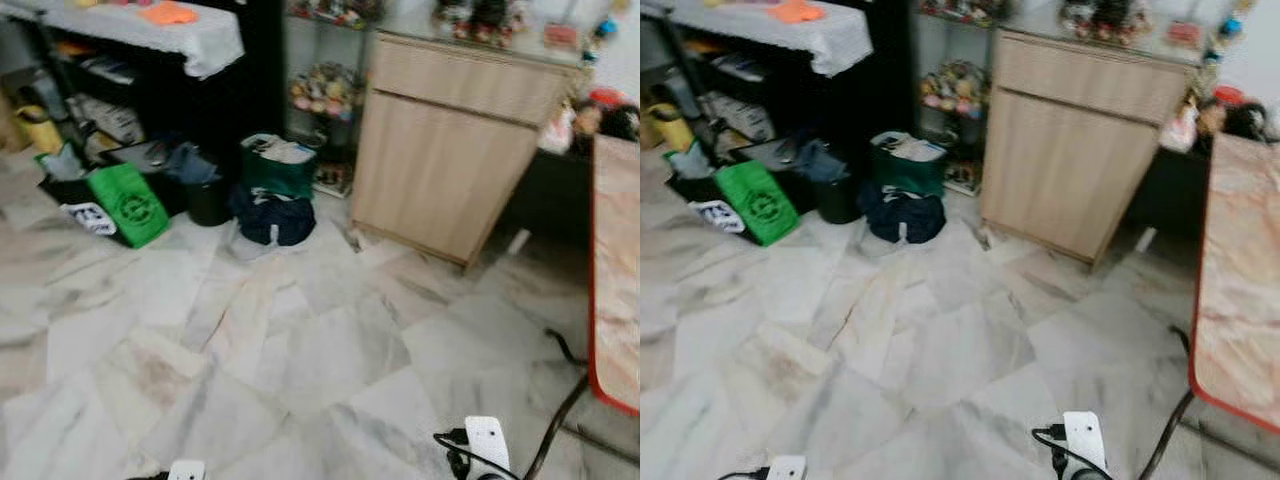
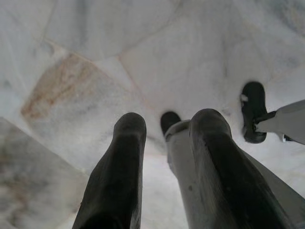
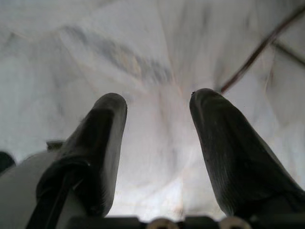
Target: Setting the table
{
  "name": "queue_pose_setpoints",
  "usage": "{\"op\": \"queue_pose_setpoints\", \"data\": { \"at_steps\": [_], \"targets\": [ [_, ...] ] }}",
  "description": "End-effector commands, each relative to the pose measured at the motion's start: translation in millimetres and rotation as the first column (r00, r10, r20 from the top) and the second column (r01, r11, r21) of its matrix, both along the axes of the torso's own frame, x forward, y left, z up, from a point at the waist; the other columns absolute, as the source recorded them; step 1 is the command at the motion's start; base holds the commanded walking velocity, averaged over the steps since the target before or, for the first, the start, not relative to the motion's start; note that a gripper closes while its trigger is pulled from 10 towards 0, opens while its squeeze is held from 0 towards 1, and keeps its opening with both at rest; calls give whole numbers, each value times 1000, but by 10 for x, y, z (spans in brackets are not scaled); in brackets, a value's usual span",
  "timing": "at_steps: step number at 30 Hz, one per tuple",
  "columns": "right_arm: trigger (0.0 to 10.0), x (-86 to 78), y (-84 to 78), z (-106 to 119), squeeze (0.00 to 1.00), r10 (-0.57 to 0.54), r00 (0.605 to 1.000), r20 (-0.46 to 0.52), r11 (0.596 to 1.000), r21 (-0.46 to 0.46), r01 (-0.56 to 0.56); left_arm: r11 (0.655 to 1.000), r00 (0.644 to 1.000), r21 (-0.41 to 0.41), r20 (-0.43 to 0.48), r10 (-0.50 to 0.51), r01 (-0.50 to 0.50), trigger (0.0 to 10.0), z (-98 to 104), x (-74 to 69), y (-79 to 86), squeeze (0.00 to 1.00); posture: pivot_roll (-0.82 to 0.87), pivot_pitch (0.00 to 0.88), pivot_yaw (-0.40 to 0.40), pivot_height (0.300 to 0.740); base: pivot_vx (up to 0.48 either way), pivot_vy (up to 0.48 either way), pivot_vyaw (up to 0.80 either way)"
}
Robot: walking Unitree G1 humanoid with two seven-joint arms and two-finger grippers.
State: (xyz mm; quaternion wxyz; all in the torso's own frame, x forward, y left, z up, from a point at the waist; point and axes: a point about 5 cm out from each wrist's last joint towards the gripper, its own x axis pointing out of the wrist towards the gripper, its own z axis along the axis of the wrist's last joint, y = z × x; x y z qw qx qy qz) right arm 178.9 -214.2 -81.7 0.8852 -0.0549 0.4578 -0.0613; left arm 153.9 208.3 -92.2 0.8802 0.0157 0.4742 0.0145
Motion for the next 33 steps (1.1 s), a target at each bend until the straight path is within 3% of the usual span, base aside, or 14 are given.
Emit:
{"op": "queue_pose_setpoints", "data": {
  "at_steps": [1, 6, 12, 23, 26, 33],
  "targets": [
    [10000, 96, -72, 45, 0, -335, 942, -9, 919, 217, 329, 996, 996, 4, 8, 93, -93, 10000, 73, 124, 166, 0, -30, 0, 53, 740, 0, 0, -788],
    [10000, 90, -72, 42, 0, -344, 939, -11, 916, 216, 338, 997, 997, -3, 23, 79, -79, 10000, 89, 175, 130, 0, -24, 0, 53, 740, 0, 0, -788],
    [10000, 95, -56, 41, 0, -343, 939, -10, 916, 219, 336, 998, 998, 7, 19, 66, -66, 10000, 96, 152, 199, 0, -23, 0, 55, 740, 0, 0, -788],
    [10000, 97, -36, 38, 0, -320, 947, -8, 925, 213, 315, 998, 998, 44, -43, 54, -52, 10000, 47, -117, 410, 0, -31, 0, 60, 740, 0, 0, -788],
    [10000, 97, -27, 36, 0, -316, 949, -8, 926, 215, 310, 997, 997, 47, -43, 60, -58, 10000, 49, -125, 429, 0, -25, 0, 54, 740, 0, 0, -781],
    [10000, 100, -26, 39, 0, -316, 949, 2, 928, 211, 308, 997, 998, 54, -38, 56, -54, 10000, 51, -114, 422, 0, -21, 0, 50, 740, 0, -323, 0]
  ]
}}
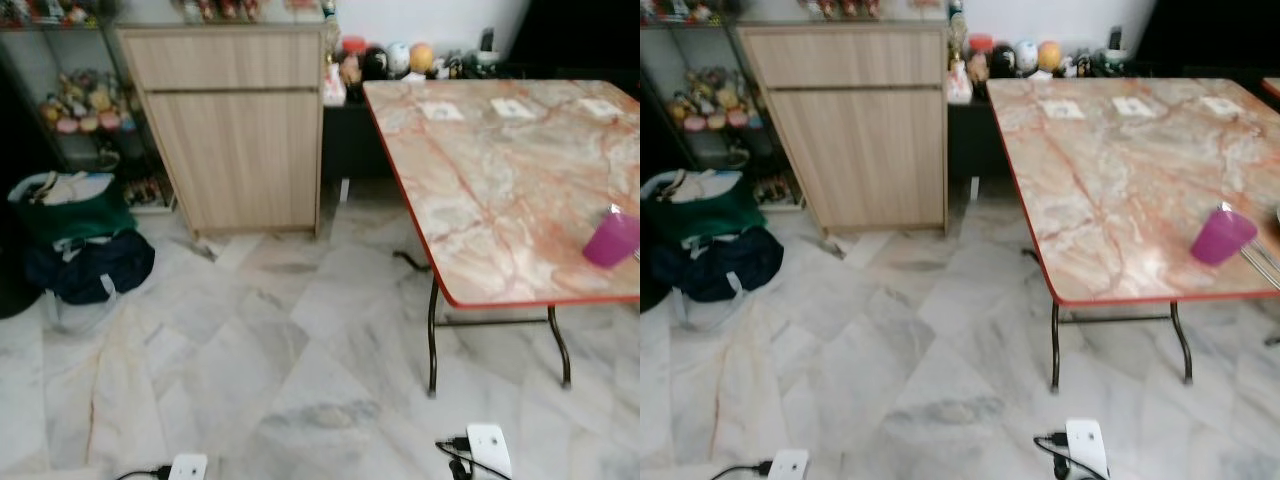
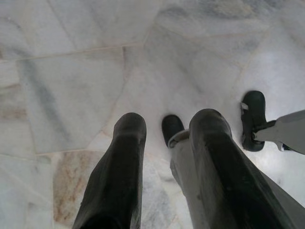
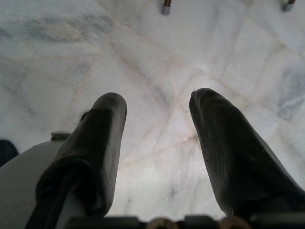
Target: Setting the table
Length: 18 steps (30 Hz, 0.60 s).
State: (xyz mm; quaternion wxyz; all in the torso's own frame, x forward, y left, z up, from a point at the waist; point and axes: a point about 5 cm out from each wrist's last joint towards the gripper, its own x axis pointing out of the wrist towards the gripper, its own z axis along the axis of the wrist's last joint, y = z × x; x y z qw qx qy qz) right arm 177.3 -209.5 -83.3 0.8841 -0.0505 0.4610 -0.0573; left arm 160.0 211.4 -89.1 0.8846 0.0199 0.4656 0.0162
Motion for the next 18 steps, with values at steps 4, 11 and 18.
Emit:
{"op": "queue_pose_setpoints", "data": {
  "at_steps": [4, 11, 18],
  "targets": [
    [10000, 118, -72, 58, 0, -318, 948, 12, 930, 201, 309, 998, 997, 36, -52, 49, -47, 10000, 13, -106, 287, 0, -22, 0, 46, 740, 0, -480, 0],
    [10000, 107, -65, 50, 0, -310, 951, 6, 932, 198, 302, 999, 998, 27, -55, 38, -37, 10000, -10, -82, 165, 0, -22, 0, 44, 740, 0, -480, 0],
    [10000, 105, -61, 48, 0, -303, 953, 3, 935, 197, 296, 999, 998, 34, -51, 41, -39, 10000, 14, -64, 233, 0, -22, 0, 40, 740, 0, -480, 0]
  ]
}}
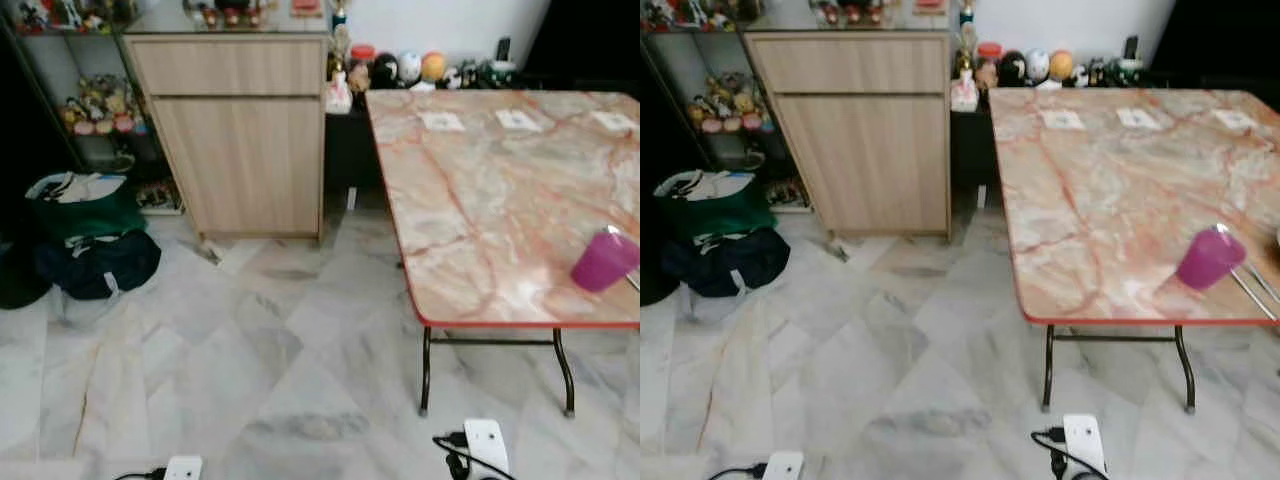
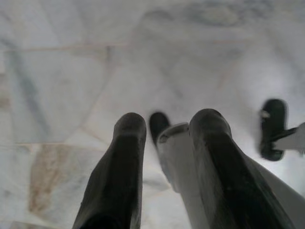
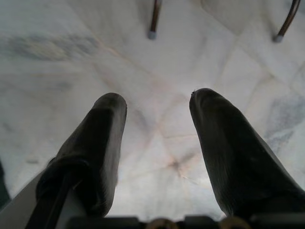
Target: Setting the table
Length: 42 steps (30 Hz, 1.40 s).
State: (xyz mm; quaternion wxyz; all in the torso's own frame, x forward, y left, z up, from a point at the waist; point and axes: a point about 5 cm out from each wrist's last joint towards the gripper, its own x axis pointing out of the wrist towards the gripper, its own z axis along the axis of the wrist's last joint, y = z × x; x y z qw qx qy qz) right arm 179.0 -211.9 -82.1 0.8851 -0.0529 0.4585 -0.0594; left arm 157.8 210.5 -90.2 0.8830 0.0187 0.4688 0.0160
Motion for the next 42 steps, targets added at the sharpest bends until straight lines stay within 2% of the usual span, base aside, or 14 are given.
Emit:
{"op": "queue_pose_setpoints", "data": {
  "at_steps": [1, 3, 8, 10, 13, 14, 42],
  "targets": [
    [10000, 88, -37, 36, 0, -302, 953, -1, 933, 204, 295, 998, 998, 38, -44, 41, -40, 10000, 30, -47, 266, 0, -22, 0, 39, 740, 0, -480, 0],
    [10000, 88, -38, 36, 0, -302, 953, 0, 933, 204, 295, 998, 998, 39, -45, 43, -41, 10000, 32, -59, 293, 0, -22, 0, 39, 740, 0, -480, 0],
    [10000, 92, -41, 40, 0, -306, 952, 8, 930, 213, 298, 998, 997, 46, -60, 54, -51, 10000, 20, -209, 424, 0, -22, 0, 34, 740, 0, -480, 0],
    [10000, 90, -41, 39, 0, -302, 953, 6, 932, 212, 294, 998, 996, 45, -64, 54, -51, 10000, 10, -246, 430, 0, -22, 0, 35, 740, 0, -480, 0],
    [10000, 89, -45, 38, 0, -283, 959, 0, 940, 200, 278, 998, 997, 34, -69, 47, -45, 10000, -28, -280, 333, 0, -24, 0, 33, 740, 0, -480, 0],
    [10000, 88, -48, 38, 0, -279, 960, -2, 942, 193, 274, 999, 997, 30, -70, 44, -42, 10000, -40, -284, 290, 0, -24, 0, 33, 740, 0, -480, 0],
    [10000, 88, -48, 38, 0, -279, 960, -2, 942, 193, 274, 999, 997, 30, -70, 44, -42, 10000, -40, -284, 290, 0, -24, 0, 33, 740, 0, -480, 0]
  ]
}}
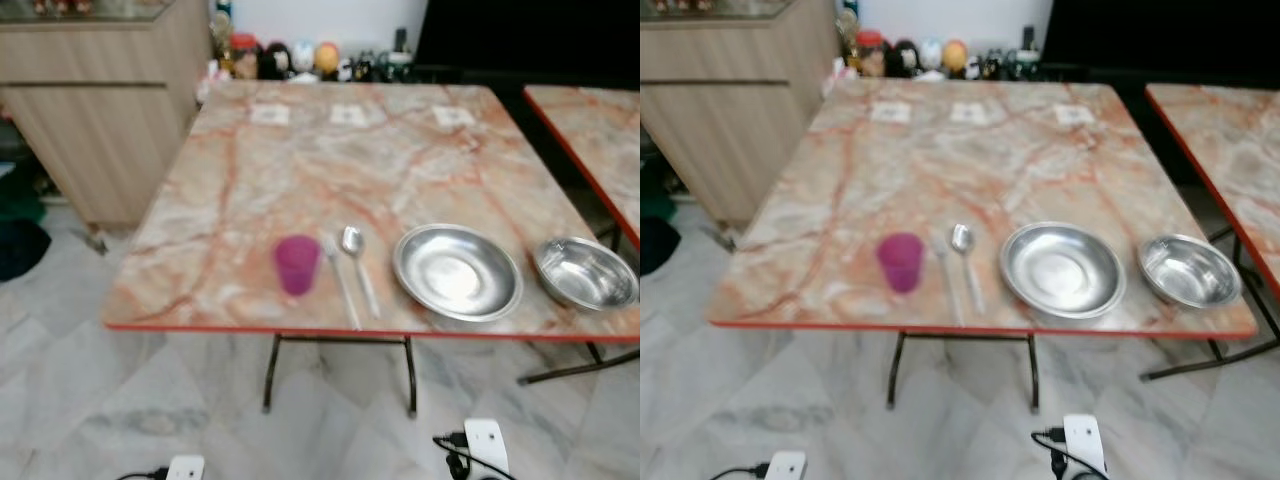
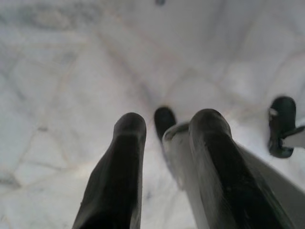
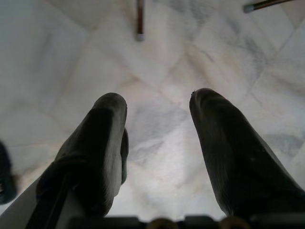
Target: Setting the table
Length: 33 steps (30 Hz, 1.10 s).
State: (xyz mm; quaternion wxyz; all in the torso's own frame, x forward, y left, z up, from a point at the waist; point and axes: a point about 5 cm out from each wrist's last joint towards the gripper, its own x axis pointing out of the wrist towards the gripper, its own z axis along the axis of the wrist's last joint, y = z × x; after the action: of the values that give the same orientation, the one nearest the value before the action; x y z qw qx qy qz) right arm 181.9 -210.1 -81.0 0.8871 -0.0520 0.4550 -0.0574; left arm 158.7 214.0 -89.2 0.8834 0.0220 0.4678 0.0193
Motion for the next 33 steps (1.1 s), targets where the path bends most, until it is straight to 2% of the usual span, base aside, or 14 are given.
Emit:
{"op": "queue_pose_setpoints", "data": {
  "at_steps": [1, 2, 4, 6, 18, 24, 27, 33],
  "targets": [
    [10000, 58, -66, 27, 0, -280, 960, -11, 942, 190, 277, 999, 997, 21, -72, 42, -40, 10000, -50, -293, 254, 0, -24, 0, 33, 740, 0, -480, 0],
    [10000, 58, -66, 27, 0, -280, 960, -11, 942, 190, 277, 999, 997, 21, -72, 42, -40, 10000, -50, -293, 254, 0, -24, 0, 33, 740, 0, -480, 0],
    [10000, 64, -33, 25, 0, -313, 950, -3, 924, 231, 305, 1000, 997, 7, -74, 13, -12, 10000, -74, -206, 53, 0, -24, 0, 44, 740, 0, 0, 0],
    [10000, 66, -21, 25, 0, -324, 946, 0, 916, 249, 314, 1000, 997, 6, -74, 3, -3, 10000, -67, -150, 3, 0, -24, 0, 43, 740, 0, 0, 0],
    [10000, 70, -32, 28, 0, -332, 943, -1, 911, 258, 321, 999, 998, 35, -49, 36, -34, 10000, 55, -9, 301, 0, -24, 0, 40, 740, 0, 0, 0],
    [10000, 71, -30, 28, 0, -333, 943, -2, 910, 261, 321, 999, 998, 41, -54, 37, -35, 10000, 60, -23, 339, 0, -26, 0, 41, 740, 0, 0, 0],
    [10000, 73, -26, 28, 0, -333, 943, -2, 910, 262, 321, 999, 996, 39, -77, 38, -35, 10000, 8, -151, 324, 0, -26, 0, 44, 740, 0, 0, 0],
    [10000, 77, -22, 29, 0, -332, 943, -2, 910, 263, 320, 999, 996, 25, -77, 43, -41, 10000, -19, -220, 304, 0, -25, 0, 44, 740, 0, 0, 0]
  ]
}}
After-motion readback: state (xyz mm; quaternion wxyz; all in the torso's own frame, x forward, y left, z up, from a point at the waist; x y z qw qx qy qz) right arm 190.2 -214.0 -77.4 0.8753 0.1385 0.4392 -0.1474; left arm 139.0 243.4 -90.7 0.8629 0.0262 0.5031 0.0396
